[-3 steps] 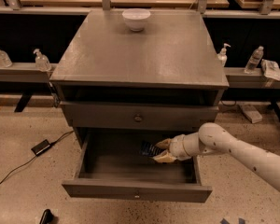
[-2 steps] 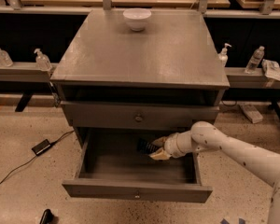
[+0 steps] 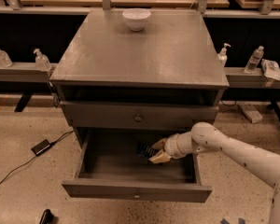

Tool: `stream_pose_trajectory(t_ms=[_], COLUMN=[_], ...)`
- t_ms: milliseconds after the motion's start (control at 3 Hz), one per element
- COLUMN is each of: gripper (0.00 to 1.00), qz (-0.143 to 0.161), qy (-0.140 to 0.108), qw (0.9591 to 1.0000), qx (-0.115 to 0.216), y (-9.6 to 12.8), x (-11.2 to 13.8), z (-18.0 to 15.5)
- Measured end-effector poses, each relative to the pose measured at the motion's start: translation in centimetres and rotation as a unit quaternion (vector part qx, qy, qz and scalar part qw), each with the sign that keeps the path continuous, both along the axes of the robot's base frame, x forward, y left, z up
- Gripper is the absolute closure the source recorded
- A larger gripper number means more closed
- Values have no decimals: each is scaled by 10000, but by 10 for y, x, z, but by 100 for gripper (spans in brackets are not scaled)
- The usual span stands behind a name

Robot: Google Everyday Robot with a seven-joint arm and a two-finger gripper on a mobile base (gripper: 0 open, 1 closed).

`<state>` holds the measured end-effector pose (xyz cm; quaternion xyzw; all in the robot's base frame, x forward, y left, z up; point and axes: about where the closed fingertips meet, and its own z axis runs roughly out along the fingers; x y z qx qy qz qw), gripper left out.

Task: Place rxbar blueberry into middle drawer

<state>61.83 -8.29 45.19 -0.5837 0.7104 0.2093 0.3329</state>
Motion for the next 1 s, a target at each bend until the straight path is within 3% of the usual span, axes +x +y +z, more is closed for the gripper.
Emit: stream_pose_trajectory(t_ms=[333,667,1000], gripper=[10,0,0], qz=[14,27,27], qy=[11,21,21], qw=[10000,10000,10000], qx=[6,11,11], y=[2,4,4], x=[-1,-1,-1], z=[-1,-2,-2])
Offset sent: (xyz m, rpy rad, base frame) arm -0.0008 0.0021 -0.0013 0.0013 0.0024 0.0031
